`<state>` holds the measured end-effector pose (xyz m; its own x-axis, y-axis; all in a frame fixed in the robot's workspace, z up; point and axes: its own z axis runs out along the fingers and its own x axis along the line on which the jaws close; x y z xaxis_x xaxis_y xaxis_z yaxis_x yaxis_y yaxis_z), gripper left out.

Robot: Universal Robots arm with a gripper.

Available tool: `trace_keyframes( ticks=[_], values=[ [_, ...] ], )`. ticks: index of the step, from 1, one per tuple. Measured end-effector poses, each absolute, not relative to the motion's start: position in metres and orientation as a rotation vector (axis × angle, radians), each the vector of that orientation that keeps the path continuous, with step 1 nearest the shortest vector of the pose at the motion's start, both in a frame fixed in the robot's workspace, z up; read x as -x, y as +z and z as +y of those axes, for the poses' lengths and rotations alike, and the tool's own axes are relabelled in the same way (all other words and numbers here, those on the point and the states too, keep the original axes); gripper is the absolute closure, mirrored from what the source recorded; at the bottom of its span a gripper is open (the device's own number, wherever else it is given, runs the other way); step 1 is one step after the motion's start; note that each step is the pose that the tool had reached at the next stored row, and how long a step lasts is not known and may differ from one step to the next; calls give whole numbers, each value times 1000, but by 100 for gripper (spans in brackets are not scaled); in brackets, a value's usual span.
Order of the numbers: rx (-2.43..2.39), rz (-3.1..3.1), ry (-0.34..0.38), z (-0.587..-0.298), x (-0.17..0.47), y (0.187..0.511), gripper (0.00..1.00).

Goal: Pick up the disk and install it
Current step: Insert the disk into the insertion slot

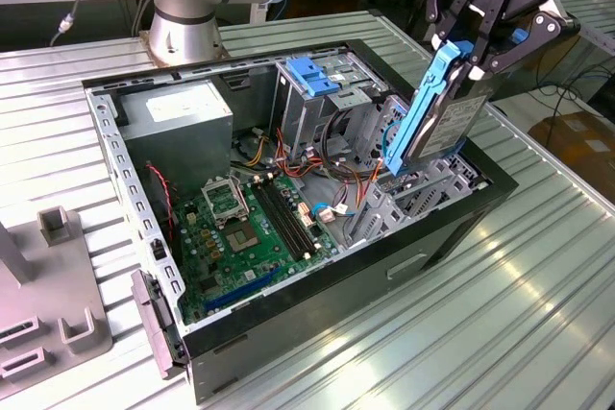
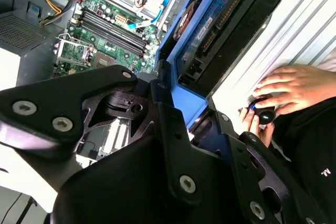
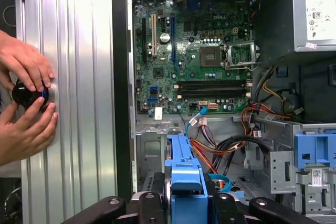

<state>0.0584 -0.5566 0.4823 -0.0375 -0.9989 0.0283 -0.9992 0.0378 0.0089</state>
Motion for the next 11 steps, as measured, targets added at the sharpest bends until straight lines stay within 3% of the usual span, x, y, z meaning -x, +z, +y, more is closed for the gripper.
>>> trace_keyframes(
  ticks=[11],
  values=[
    [-2162, -2243, 21, -557, -61, 480, 63]
  ],
)
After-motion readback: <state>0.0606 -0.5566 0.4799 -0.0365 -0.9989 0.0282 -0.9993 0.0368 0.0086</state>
